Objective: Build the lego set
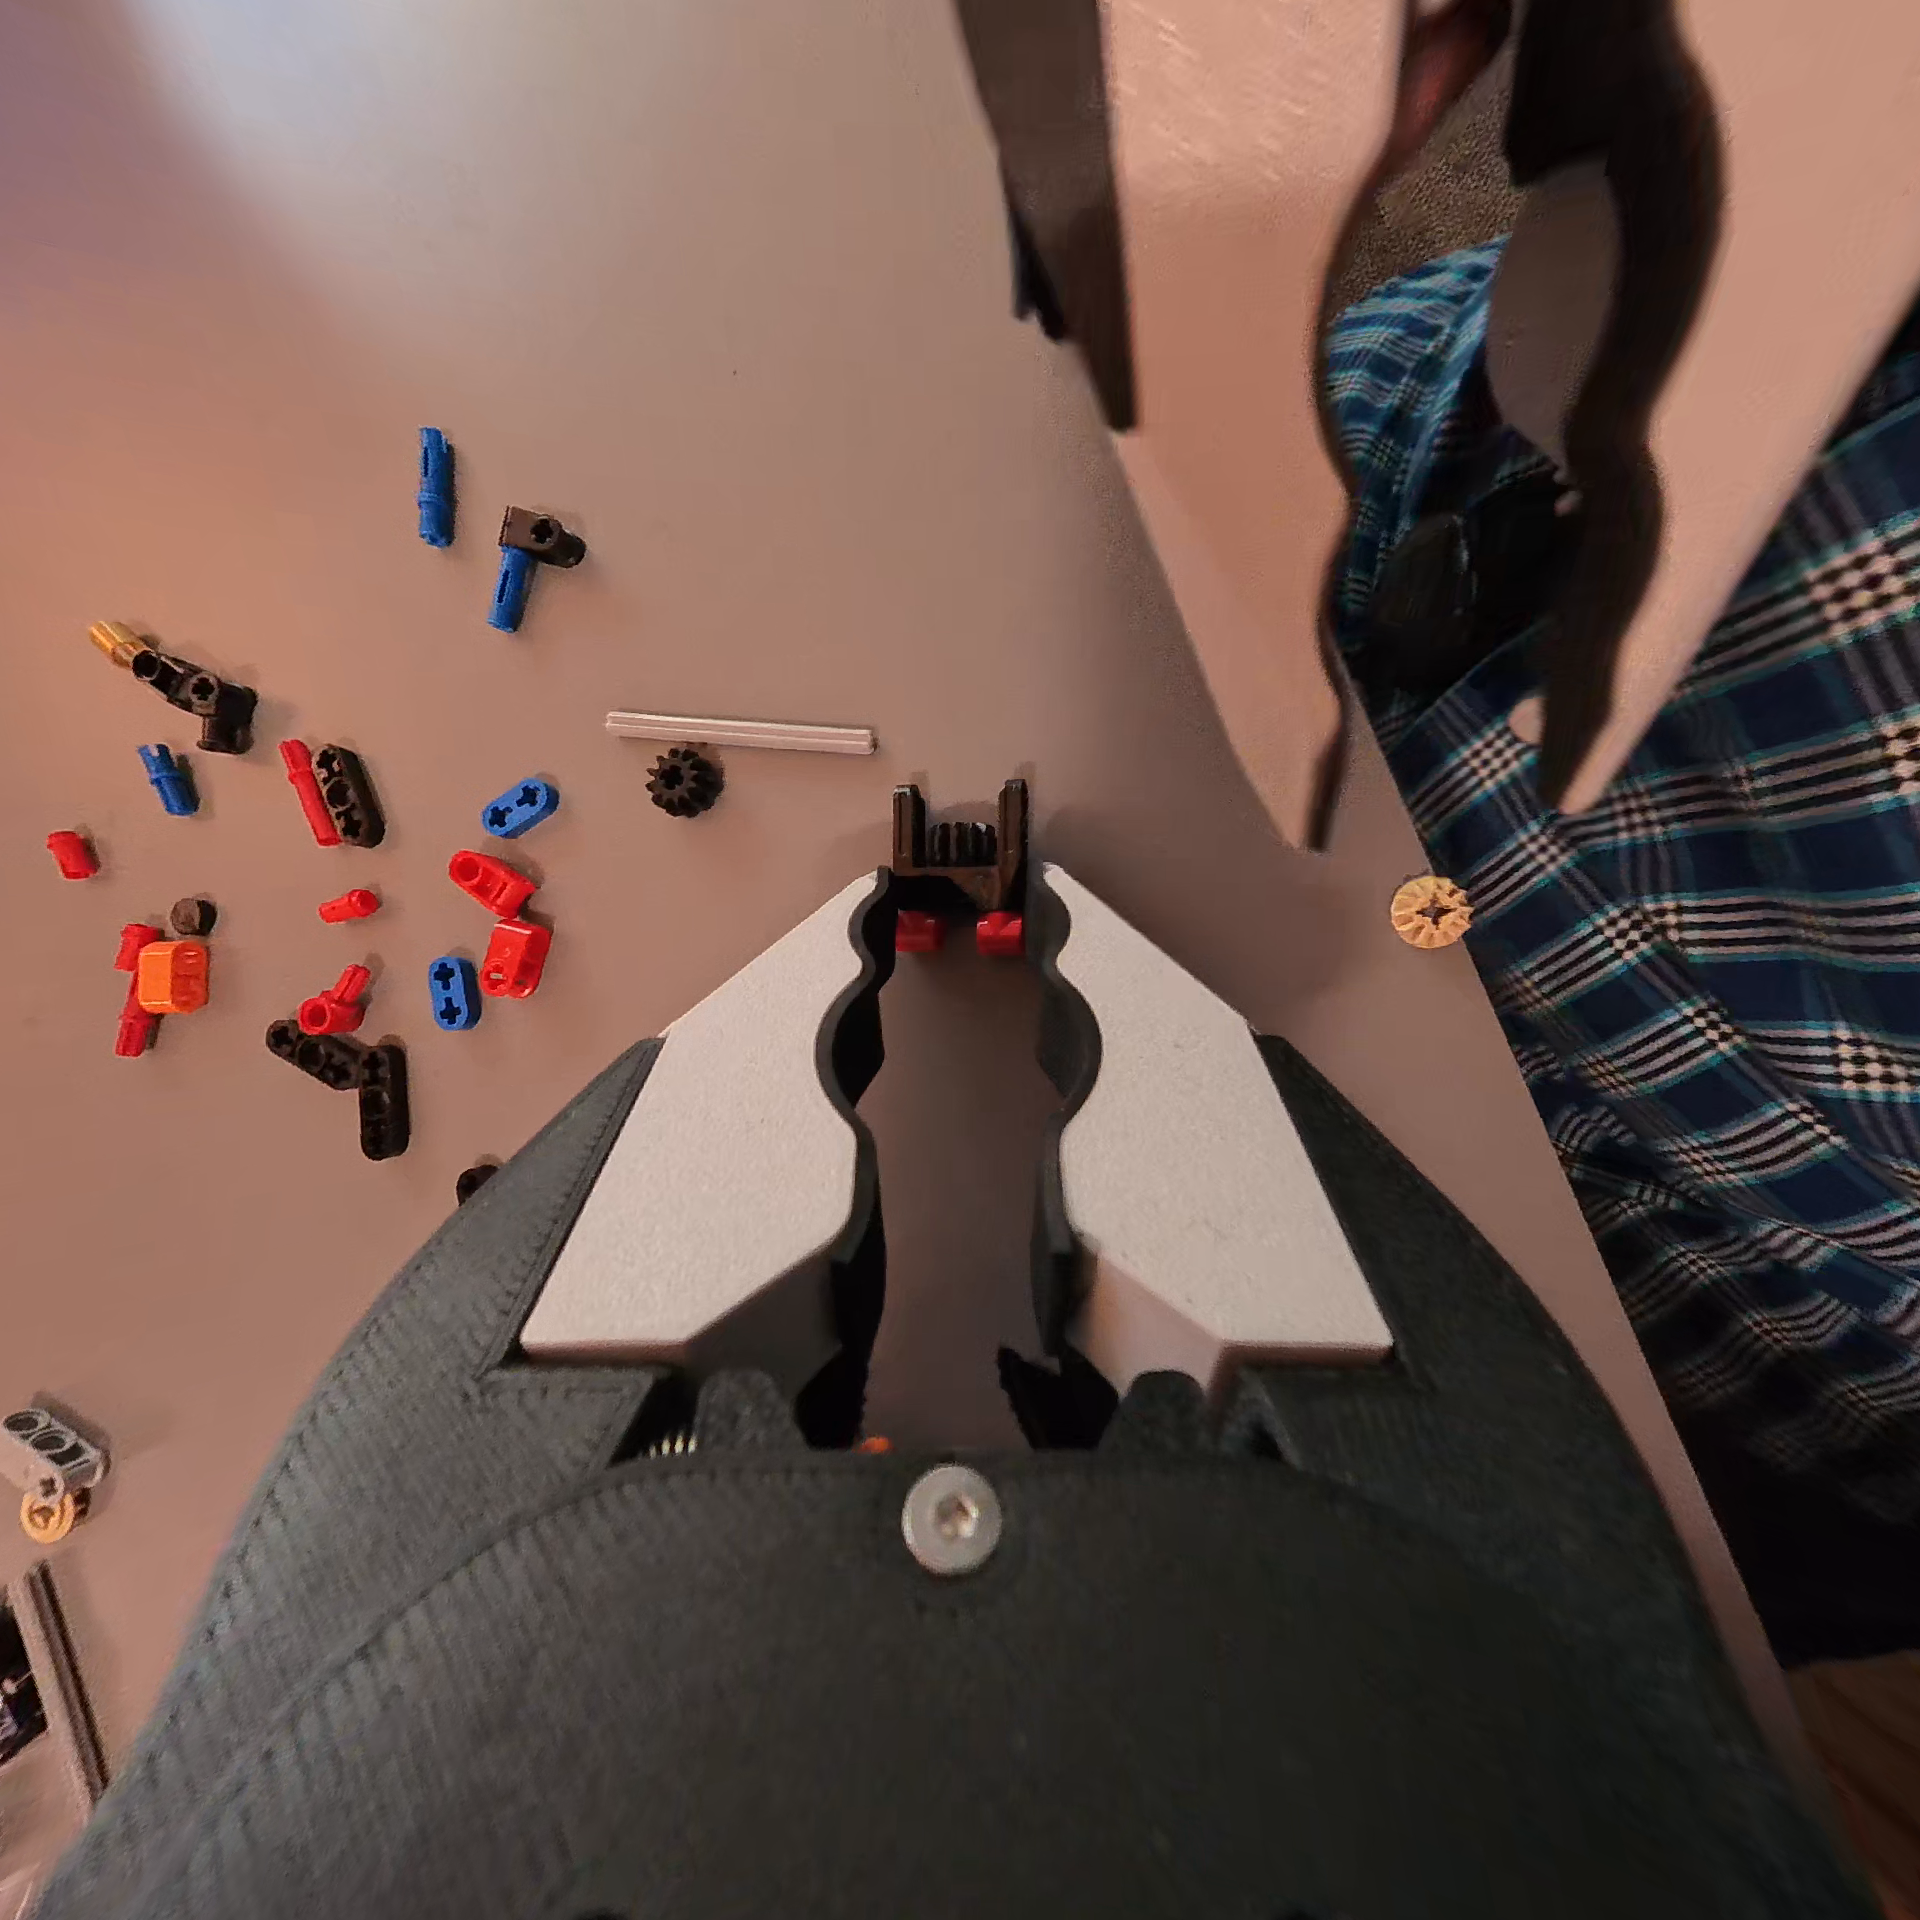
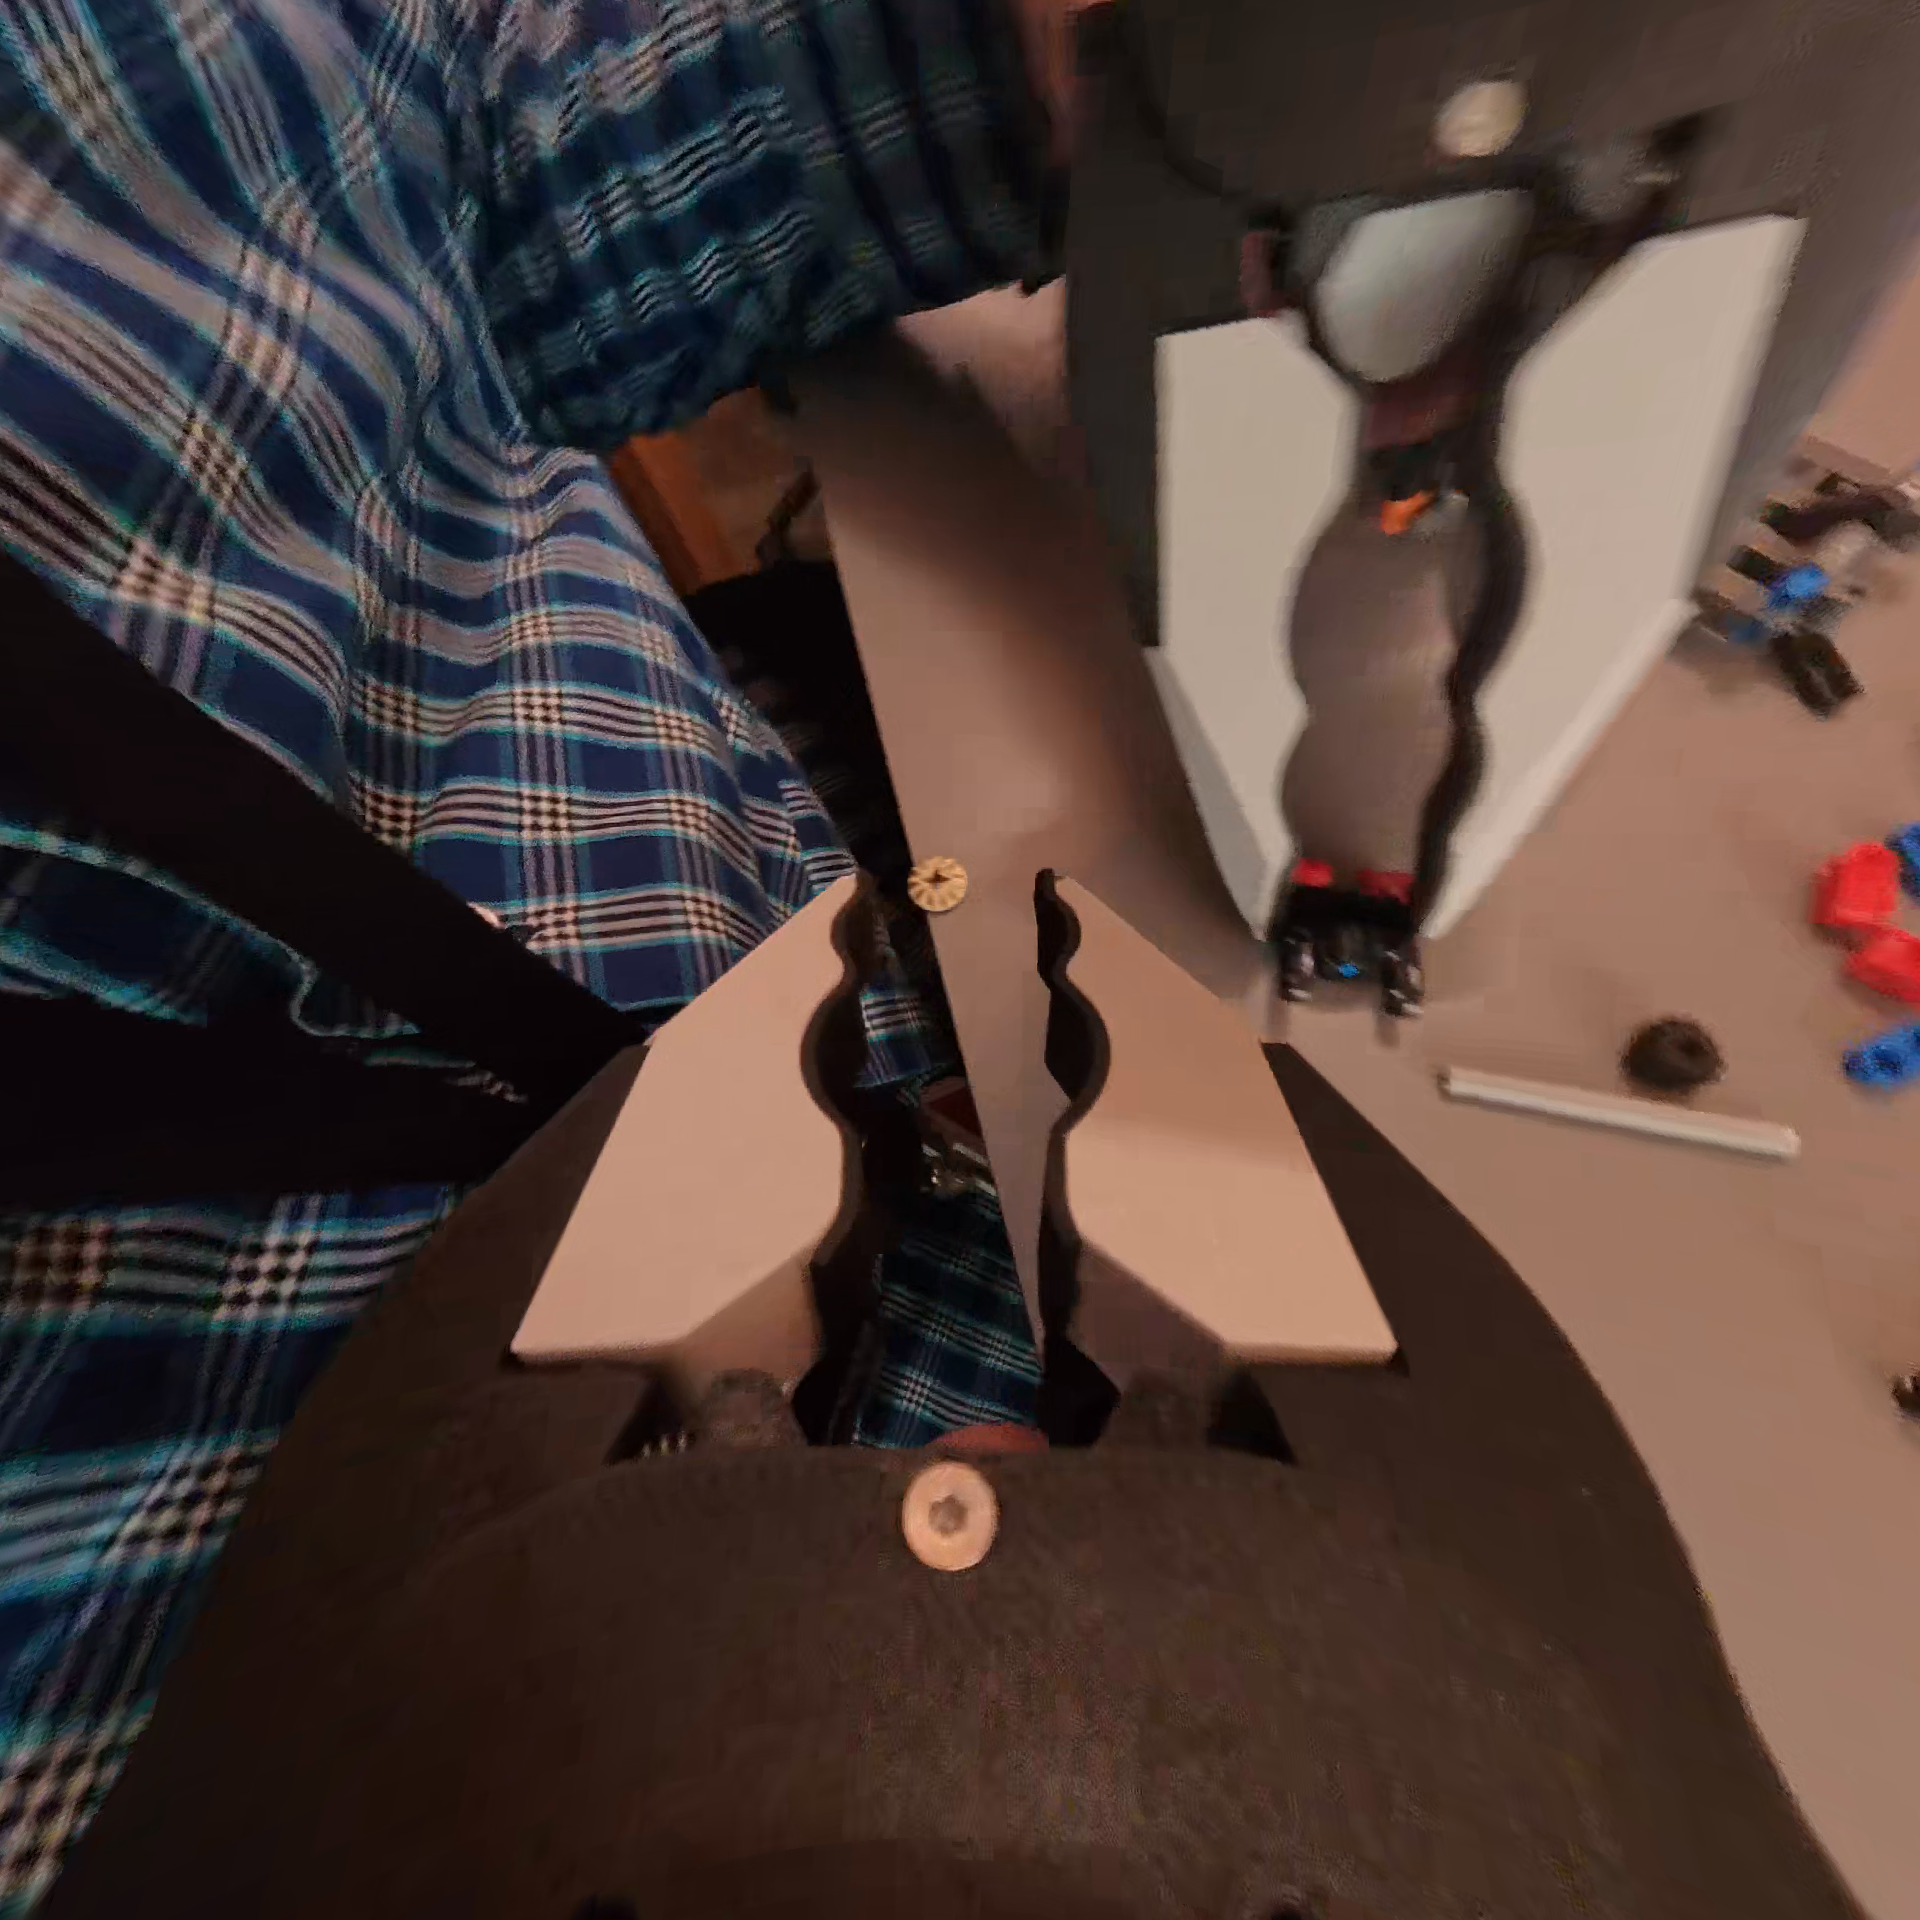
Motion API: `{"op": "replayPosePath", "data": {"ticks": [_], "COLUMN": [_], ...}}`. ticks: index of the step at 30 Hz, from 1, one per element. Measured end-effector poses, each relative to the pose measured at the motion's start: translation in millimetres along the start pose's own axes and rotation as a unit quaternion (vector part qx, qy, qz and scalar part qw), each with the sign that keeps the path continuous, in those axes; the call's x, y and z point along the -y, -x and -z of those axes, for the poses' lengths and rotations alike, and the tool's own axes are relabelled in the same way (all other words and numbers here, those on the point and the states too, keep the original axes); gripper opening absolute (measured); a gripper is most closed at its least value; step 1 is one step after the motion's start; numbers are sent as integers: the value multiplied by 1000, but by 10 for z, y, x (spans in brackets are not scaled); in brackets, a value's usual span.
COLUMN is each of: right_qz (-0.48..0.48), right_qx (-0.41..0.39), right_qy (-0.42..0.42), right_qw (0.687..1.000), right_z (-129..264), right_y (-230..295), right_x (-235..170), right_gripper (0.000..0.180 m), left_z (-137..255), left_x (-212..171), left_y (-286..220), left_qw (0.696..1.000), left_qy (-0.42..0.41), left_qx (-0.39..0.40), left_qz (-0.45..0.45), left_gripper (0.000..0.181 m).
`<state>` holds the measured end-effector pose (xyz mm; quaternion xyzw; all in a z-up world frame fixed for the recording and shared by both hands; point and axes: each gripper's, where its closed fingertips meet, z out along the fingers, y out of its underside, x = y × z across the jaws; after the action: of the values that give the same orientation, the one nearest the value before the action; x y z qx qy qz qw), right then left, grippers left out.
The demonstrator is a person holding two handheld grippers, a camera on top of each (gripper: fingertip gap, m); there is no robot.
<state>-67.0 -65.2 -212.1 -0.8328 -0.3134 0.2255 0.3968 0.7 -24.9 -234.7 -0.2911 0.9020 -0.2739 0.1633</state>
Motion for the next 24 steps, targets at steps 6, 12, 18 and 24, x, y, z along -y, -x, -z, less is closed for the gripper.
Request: {"op": "replayPosePath", "data": {"ticks": [6, 12, 18, 24], "right_qz": [67, 224, 290, 302], "right_qx": [-28, -88, -114, -115], "right_qy": [4, 15, 26, 29], "right_qw": [997, 970, 950, 946], "right_z": [-105, -127, -192, -239], "right_y": [56, 114, 70, 66], "right_x": [1, -28, -84, -115], "right_gripper": [22, 18, 11, 12], "left_z": [-3, 2, 3, -6], "left_x": [-1, 0, -14, -5], "left_y": [0, 1, 6, 5], "left_qw": [1000, 1000, 1000, 1000], "left_qy": [-2, 2, 4, 5], "left_qx": [-1, 2, 3, 4], "left_qz": [2, -2, -4, -5], "left_gripper": [23, 23, 22, 22]}}
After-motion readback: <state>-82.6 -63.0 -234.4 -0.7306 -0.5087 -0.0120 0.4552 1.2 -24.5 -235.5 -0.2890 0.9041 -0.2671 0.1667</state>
